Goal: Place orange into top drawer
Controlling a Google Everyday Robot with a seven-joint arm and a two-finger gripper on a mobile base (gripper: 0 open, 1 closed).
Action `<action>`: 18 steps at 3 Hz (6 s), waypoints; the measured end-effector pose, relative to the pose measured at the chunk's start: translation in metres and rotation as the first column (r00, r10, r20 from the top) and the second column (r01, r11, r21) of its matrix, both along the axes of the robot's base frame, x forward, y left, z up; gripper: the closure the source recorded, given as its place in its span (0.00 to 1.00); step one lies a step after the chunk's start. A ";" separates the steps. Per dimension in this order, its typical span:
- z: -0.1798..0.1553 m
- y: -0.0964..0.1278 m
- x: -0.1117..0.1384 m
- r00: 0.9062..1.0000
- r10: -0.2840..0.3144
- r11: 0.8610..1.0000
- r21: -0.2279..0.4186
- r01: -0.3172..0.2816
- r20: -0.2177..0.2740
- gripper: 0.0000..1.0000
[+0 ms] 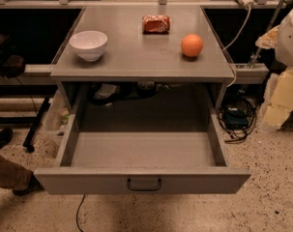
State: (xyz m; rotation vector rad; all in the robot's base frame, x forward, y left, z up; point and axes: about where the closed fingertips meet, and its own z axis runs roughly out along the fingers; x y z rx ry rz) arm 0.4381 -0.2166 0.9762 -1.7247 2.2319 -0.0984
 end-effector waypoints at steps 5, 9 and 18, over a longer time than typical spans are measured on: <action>-0.055 0.043 0.129 0.931 -0.365 0.911 0.196 0.363 -0.024 0.00; -0.083 -0.025 0.211 0.778 -0.627 0.745 0.275 0.607 -0.018 0.00; -0.093 0.059 0.345 0.686 -0.715 0.496 0.596 0.632 -0.133 0.00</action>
Offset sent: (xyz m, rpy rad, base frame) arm 0.0417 0.0224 -0.0274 0.0986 0.0565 -0.1592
